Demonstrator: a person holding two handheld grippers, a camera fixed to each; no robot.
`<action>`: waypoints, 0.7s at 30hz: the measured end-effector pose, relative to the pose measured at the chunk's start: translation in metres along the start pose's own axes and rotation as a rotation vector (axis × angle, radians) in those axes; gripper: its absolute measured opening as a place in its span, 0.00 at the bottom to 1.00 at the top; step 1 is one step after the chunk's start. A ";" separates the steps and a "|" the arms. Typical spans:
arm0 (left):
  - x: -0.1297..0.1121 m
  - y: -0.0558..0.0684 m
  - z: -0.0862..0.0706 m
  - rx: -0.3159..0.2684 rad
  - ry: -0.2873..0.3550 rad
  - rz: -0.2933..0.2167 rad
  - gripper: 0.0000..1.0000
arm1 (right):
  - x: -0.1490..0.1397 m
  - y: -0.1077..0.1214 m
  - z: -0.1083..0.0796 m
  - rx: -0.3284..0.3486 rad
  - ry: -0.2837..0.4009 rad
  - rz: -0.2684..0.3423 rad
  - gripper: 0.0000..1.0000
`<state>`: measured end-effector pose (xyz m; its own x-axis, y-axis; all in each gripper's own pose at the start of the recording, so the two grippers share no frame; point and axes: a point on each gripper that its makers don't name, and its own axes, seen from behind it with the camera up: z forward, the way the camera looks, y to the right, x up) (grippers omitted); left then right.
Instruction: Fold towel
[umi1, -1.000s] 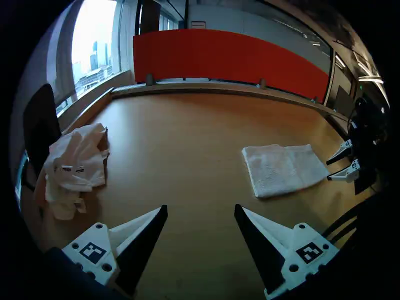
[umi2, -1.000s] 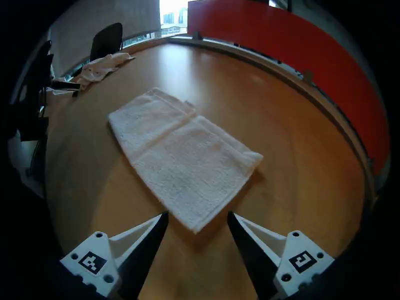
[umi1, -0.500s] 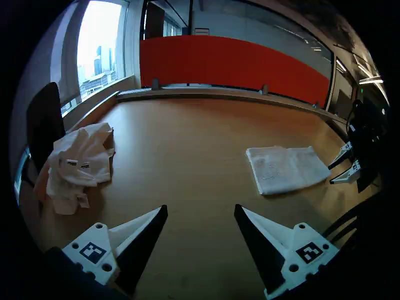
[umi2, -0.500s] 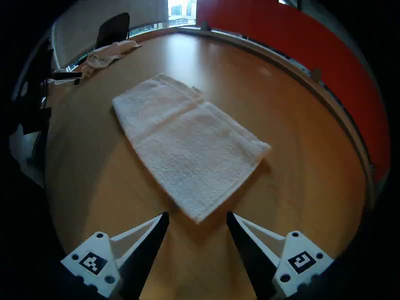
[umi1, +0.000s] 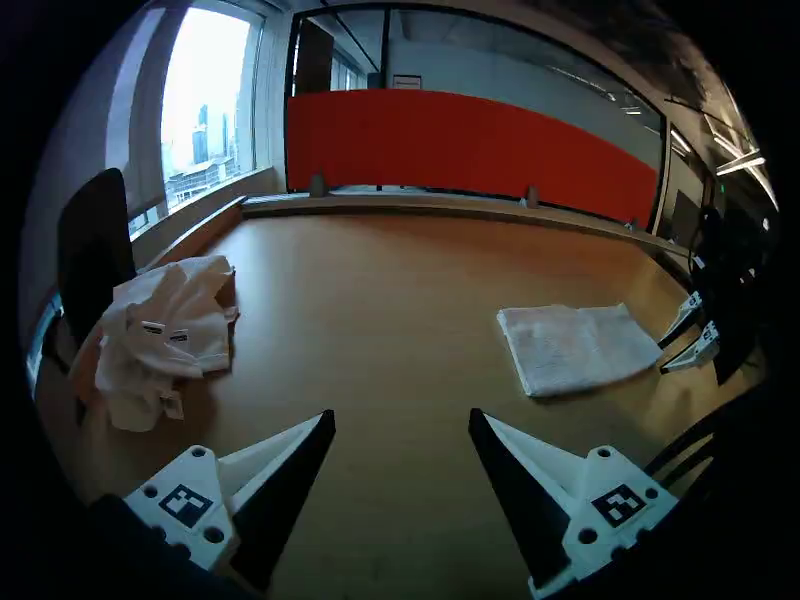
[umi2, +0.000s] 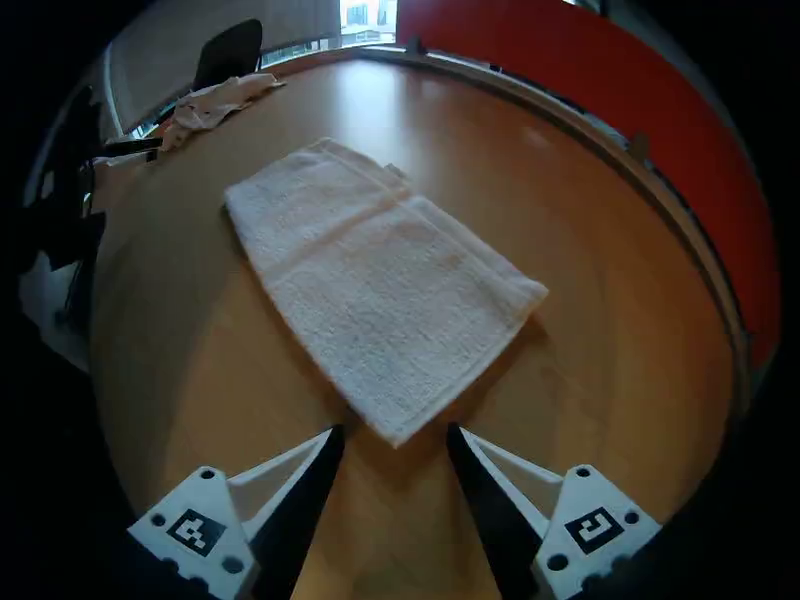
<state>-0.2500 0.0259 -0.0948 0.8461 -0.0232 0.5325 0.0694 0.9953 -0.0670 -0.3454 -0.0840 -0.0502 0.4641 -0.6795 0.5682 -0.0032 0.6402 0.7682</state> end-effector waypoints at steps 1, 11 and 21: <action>0.000 0.000 0.000 -0.001 0.000 0.000 0.99 | 0.000 0.000 0.000 0.002 -0.002 0.001 0.73; 0.003 0.000 0.000 -0.007 0.002 0.017 1.00 | 0.001 0.000 -0.001 0.013 -0.005 0.009 0.47; 0.002 0.004 -0.001 -0.015 -0.006 0.027 0.99 | 0.002 0.000 0.000 0.014 -0.001 0.022 0.06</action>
<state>-0.2478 0.0294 -0.0945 0.8445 0.0042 0.5356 0.0548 0.9940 -0.0942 -0.3442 -0.0849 -0.0492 0.4625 -0.6659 0.5855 -0.0256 0.6500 0.7595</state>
